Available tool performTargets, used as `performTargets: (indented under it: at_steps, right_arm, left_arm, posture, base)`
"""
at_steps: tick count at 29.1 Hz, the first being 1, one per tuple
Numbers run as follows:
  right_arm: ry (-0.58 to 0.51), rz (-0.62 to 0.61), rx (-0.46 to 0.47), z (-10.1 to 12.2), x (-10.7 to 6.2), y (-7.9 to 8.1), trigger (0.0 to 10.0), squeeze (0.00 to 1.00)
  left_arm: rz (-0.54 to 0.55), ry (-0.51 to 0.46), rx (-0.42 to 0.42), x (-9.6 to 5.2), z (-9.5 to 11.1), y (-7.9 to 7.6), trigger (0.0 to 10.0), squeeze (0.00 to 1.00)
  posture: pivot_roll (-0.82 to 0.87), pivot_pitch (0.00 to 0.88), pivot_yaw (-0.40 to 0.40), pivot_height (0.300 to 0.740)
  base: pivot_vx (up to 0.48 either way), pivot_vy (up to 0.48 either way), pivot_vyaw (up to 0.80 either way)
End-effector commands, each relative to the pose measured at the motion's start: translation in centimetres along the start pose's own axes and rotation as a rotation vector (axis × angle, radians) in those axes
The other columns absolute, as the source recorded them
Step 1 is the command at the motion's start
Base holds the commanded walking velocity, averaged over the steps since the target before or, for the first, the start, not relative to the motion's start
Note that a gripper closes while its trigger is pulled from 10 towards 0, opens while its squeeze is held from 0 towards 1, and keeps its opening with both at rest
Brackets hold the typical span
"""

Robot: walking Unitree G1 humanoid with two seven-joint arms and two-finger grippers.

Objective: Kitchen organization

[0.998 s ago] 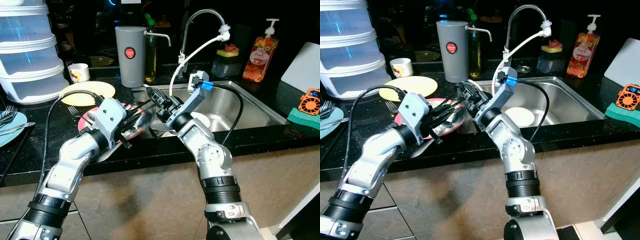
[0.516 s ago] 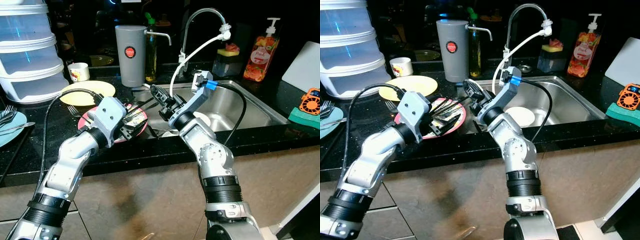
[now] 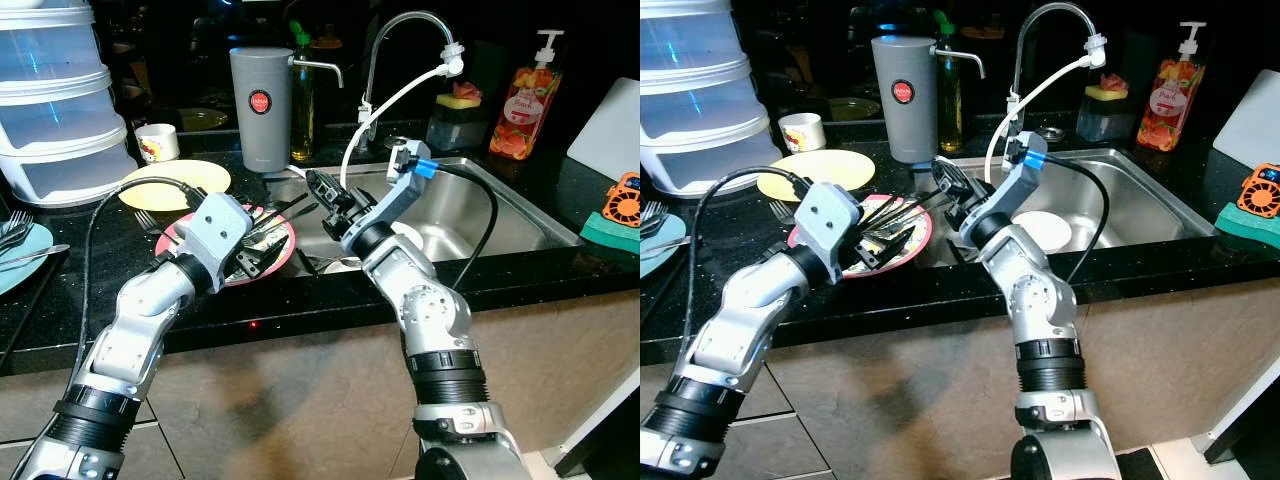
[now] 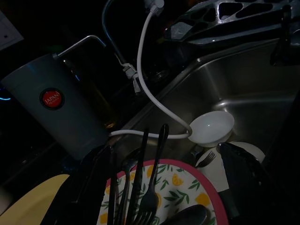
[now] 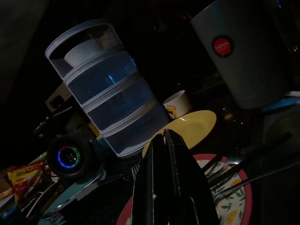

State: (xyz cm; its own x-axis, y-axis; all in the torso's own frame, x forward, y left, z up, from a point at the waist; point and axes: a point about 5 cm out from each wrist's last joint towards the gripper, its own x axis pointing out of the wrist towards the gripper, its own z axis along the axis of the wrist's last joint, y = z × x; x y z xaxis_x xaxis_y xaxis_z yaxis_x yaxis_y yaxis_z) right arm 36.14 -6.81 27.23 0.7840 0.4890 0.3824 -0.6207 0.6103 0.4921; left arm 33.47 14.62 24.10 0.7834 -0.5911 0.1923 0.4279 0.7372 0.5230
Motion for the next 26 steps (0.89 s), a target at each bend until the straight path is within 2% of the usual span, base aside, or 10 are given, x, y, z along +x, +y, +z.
performTargets:
  at_steps: [1,2,11,16,17,22,23,24,25,26]
  right_arm:
    - [-0.007,0.004,-0.009,0.1,0.3,0.3,5.5,0.0]
    - [-0.006,0.002,-0.013,0.1,0.3,0.3,10.0,0.0]
    - [0.003,-0.001,-0.034,0.0,0.3,0.2,10.0,0.0]
    - [0.003,-0.011,-0.112,0.3,0.2,-0.2,10.0,0.0]
    - [0.003,-0.011,-0.112,0.3,0.2,-0.2,10.0,0.0]
    - [0.056,-0.036,-0.239,0.5,0.0,-1.5,10.0,0.0]
    - [0.063,-0.037,-0.251,0.5,-0.1,-1.6,10.0,0.0]
    - [0.063,-0.037,-0.251,0.5,-0.1,-1.6,10.0,0.0]
    - [0.067,-0.037,-0.261,0.5,-0.1,-1.7,10.0,0.0]
    - [0.072,-0.036,-0.271,0.5,-0.2,-1.8,10.0,0.0]
  left_arm:
    - [0.007,0.014,0.016,0.0,0.0,0.3,10.0,0.0]
    - [0.01,0.014,0.018,0.0,0.0,0.4,10.0,0.0]
    - [0.047,0.025,0.034,-0.3,-0.2,0.8,10.0,0.0]
    - [0.306,0.162,0.049,-1.2,-1.6,4.2,10.0,0.0]
    - [0.306,0.162,0.049,-1.2,-1.6,4.2,10.0,0.0]
    - [0.399,0.277,-0.122,-2.2,-3.3,5.3,10.0,0.0]
    - [0.394,0.275,-0.159,-2.2,-3.3,5.1,10.0,0.23]
    - [0.394,0.275,-0.159,-2.2,-3.3,5.1,10.0,0.23]
    - [0.39,0.273,-0.211,-2.1,-3.3,4.9,10.0,1.0]
    - [0.39,0.266,-0.248,-2.1,-3.2,4.7,10.0,1.0]
  posture:
    - [0.06,0.044,0.007,0.74]
    - [0.06,0.041,0.006,0.74]
    - [0.06,0.031,0.004,0.74]
    - [0.06,0.019,-0.002,0.74]
    - [0.06,0.019,-0.002,0.74]
    - [0.06,0.017,-0.008,0.74]
    - [0.06,0.018,-0.009,0.74]
    - [0.06,0.018,-0.009,0.74]
    - [0.06,0.019,-0.01,0.74]
    - [0.06,0.019,-0.01,0.74]
  base:
    - [0.0,0.0,0.0]
    - [0.0,0.0,0.0]
    - [0.0,0.0,0.0]
    - [0.0,0.0,0.0]
    - [0.0,0.0,0.0]
    - [0.0,0.0,0.0]
    - [0.0,0.0,0.0]
    - [0.0,0.0,0.0]
    - [0.0,0.0,0.0]
    - [0.0,0.0,0.0]
